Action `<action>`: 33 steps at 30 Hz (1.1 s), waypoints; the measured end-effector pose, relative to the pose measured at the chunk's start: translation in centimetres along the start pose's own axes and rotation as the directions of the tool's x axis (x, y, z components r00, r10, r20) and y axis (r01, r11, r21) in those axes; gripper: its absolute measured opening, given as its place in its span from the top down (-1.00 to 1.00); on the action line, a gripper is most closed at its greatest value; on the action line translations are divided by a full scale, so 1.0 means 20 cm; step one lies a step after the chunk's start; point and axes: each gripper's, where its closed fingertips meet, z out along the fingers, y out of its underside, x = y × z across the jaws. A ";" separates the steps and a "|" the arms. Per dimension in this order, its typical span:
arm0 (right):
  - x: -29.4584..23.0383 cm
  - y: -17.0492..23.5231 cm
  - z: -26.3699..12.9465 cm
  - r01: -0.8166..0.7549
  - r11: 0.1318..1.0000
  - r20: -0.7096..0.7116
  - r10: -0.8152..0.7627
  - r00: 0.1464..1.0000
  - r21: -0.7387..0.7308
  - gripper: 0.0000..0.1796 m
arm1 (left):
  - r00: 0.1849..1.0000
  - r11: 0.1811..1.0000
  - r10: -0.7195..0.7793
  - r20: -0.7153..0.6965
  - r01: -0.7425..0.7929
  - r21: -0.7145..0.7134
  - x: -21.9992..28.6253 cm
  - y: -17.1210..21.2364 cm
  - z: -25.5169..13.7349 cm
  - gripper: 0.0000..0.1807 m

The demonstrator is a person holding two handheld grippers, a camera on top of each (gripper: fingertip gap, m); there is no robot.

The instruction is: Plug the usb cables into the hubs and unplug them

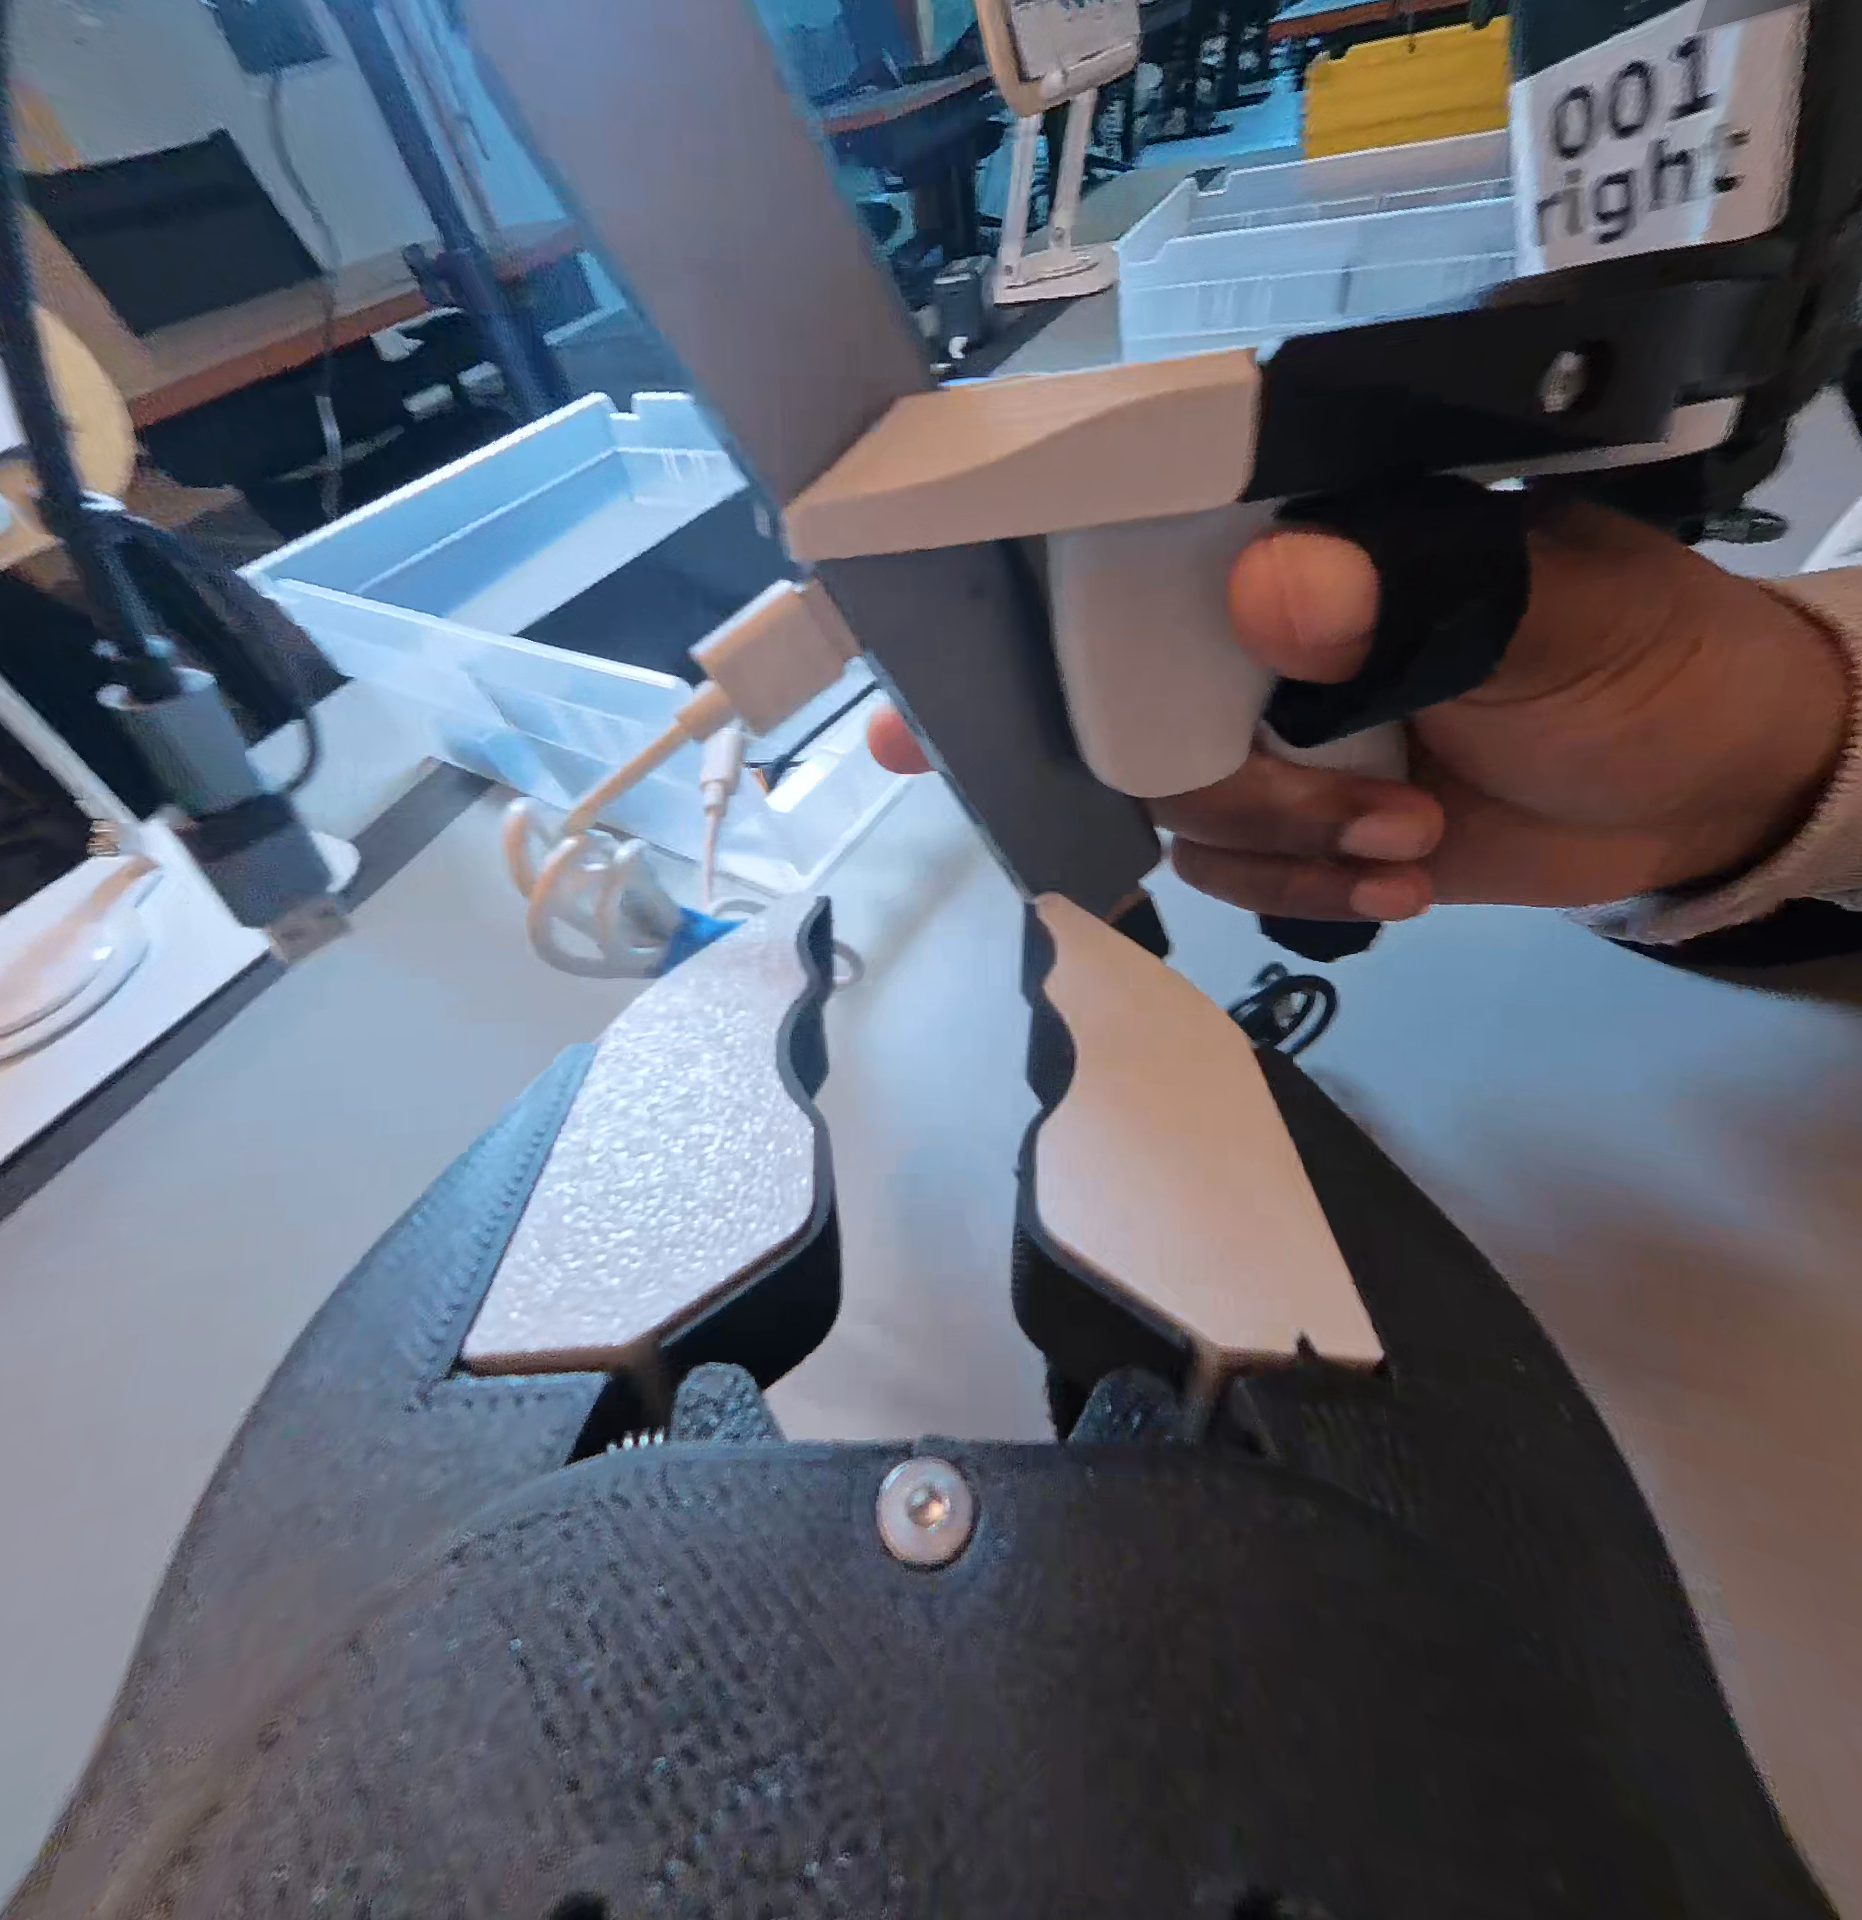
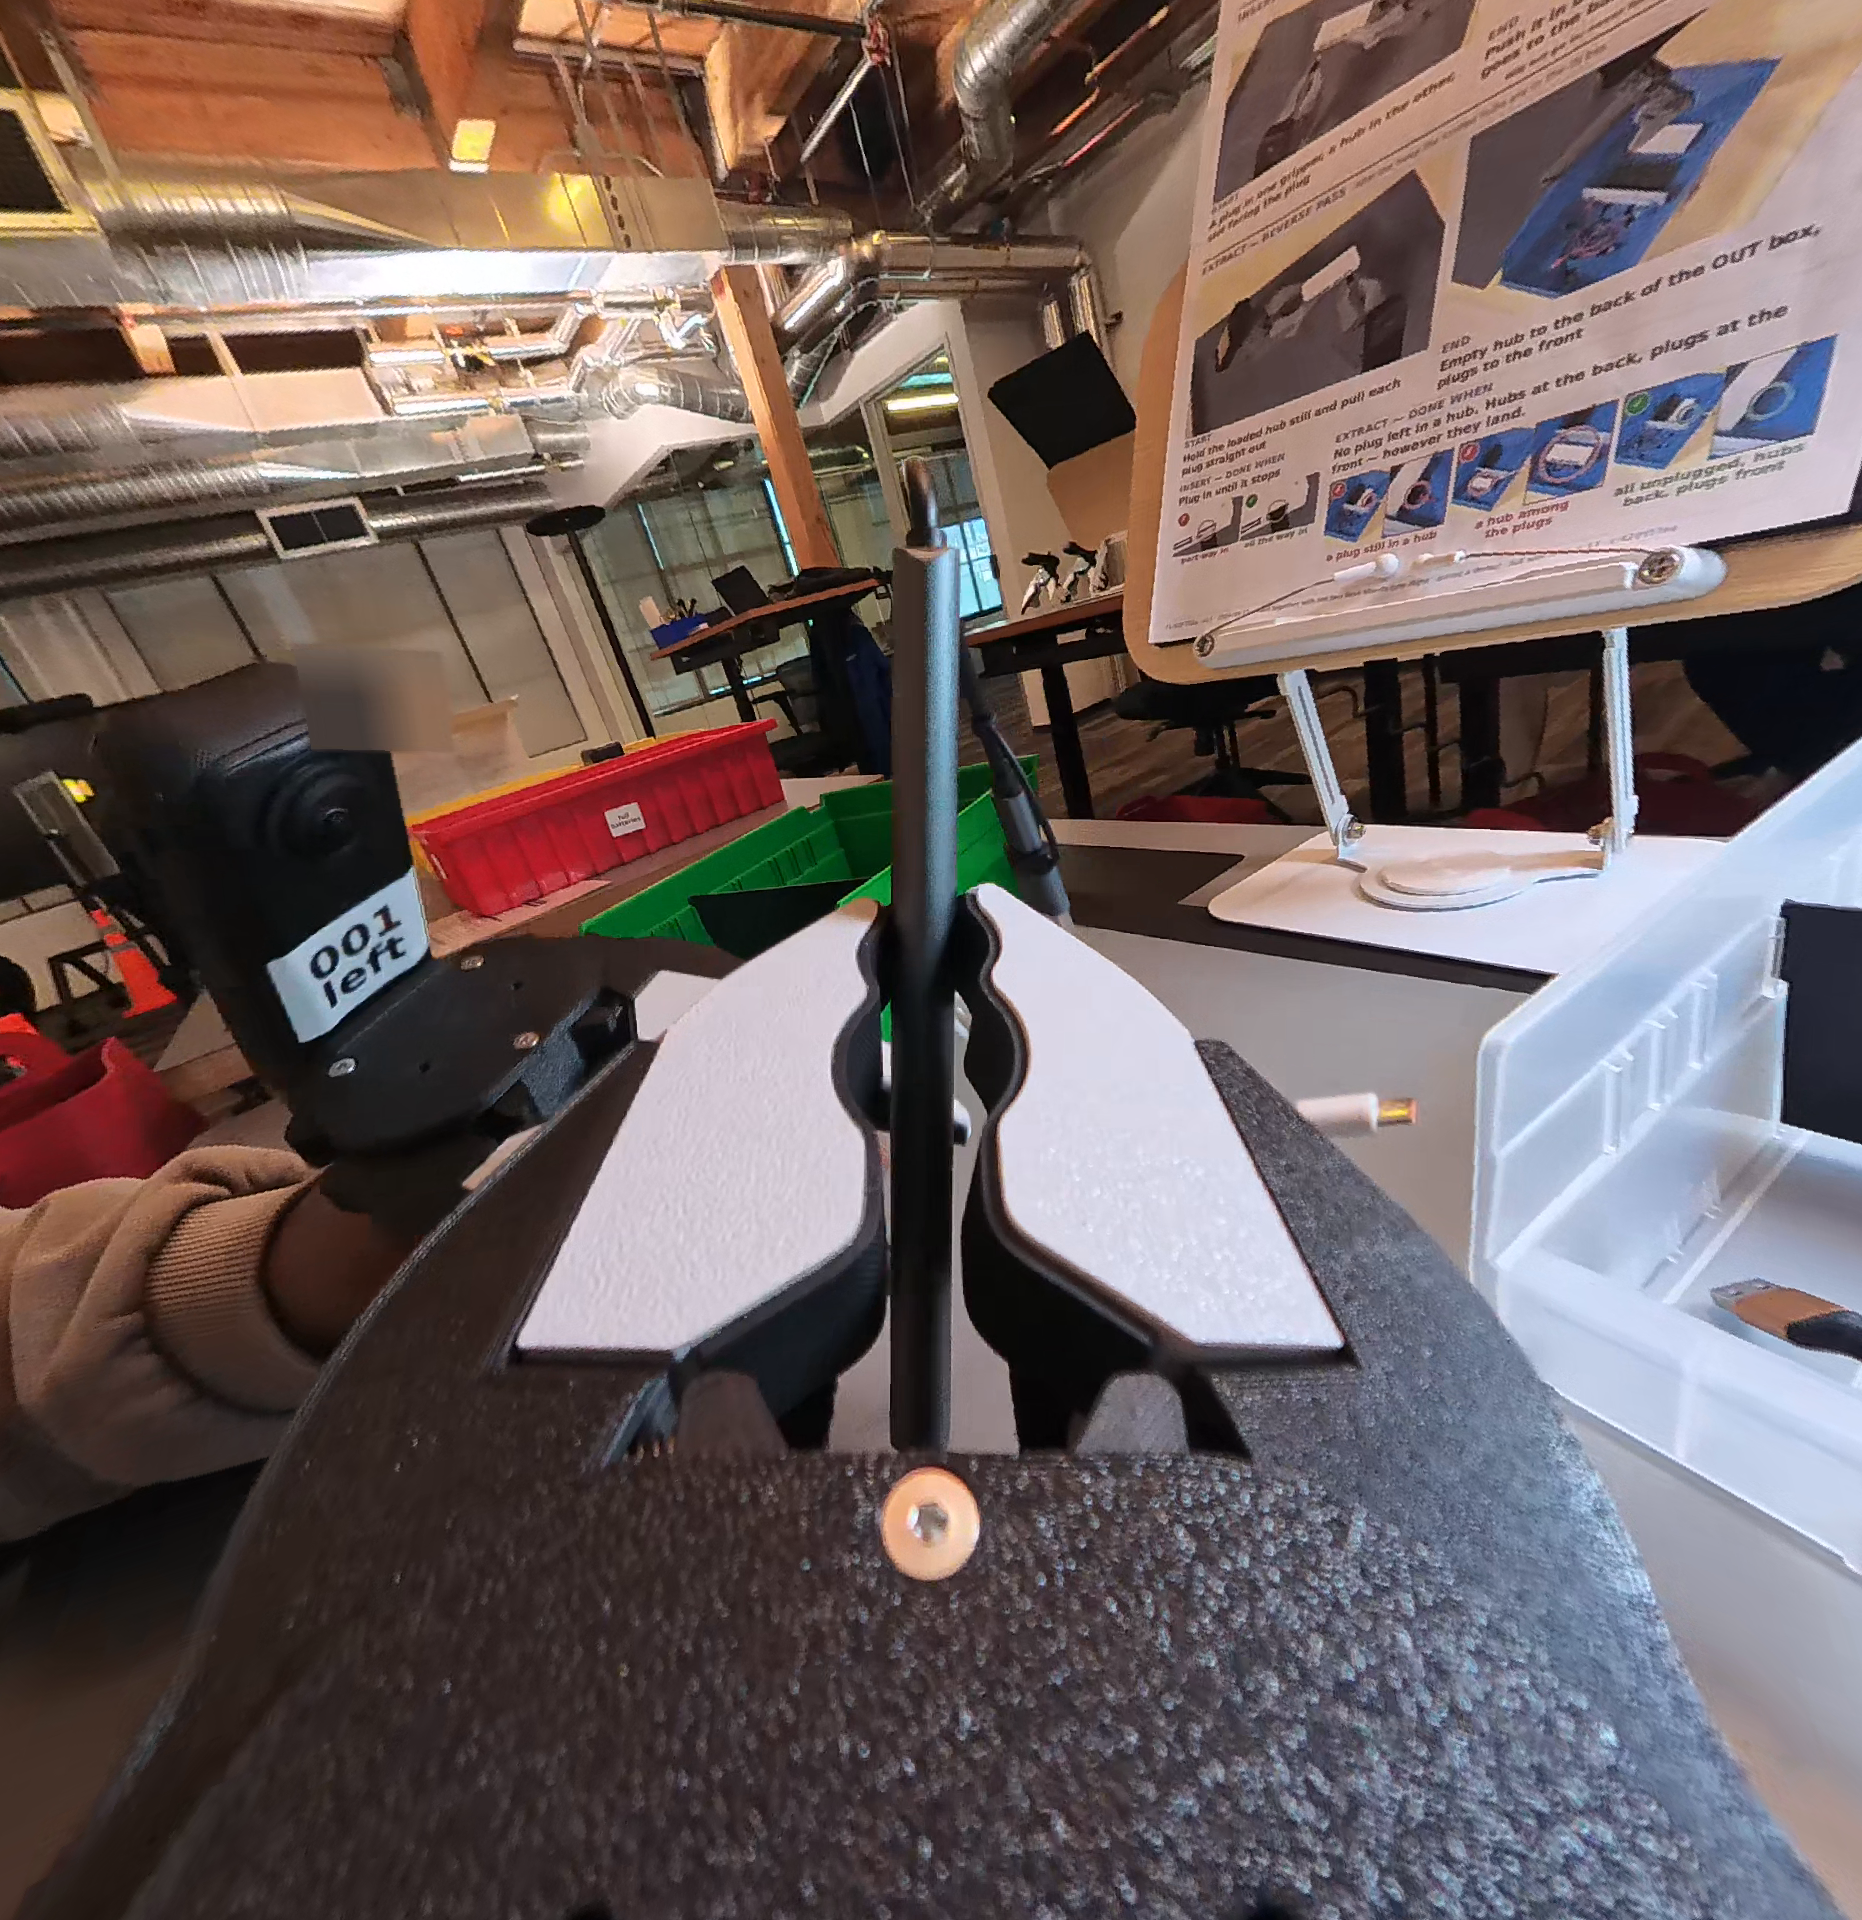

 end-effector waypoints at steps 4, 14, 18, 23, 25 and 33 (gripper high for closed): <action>0.03 0.01 0.00 -0.021 1.000 -0.004 0.021 1.000 -0.017 0.87 | 0.992 0.997 -0.076 -0.096 0.076 -0.013 0.10 0.00 0.02 0.46; -0.05 0.04 0.02 0.043 0.998 0.039 -0.041 0.998 -0.039 0.87 | 0.960 0.984 -0.172 -0.222 0.176 0.001 0.16 0.01 0.02 0.78; -0.07 0.00 -0.01 0.051 0.999 0.087 -0.049 0.995 -0.014 0.87 | 0.933 0.978 -0.194 -0.305 0.209 0.016 0.16 -0.03 -0.03 0.84; -0.14 -0.05 -0.05 0.103 0.994 0.258 -0.094 0.962 -0.021 0.83 | 0.878 0.969 -0.208 -0.430 0.246 0.032 0.16 -0.08 -0.13 0.88; -0.15 -0.03 -0.06 0.122 0.990 0.318 -0.094 0.943 -0.068 0.81 | 0.852 0.963 -0.227 -0.471 0.269 0.022 0.16 -0.08 -0.17 0.88; -0.10 0.02 -0.05 0.095 0.984 0.305 -0.046 0.951 -0.148 0.87 | 0.897 0.957 -0.261 -0.356 0.289 0.028 0.03 -0.06 -0.17 1.00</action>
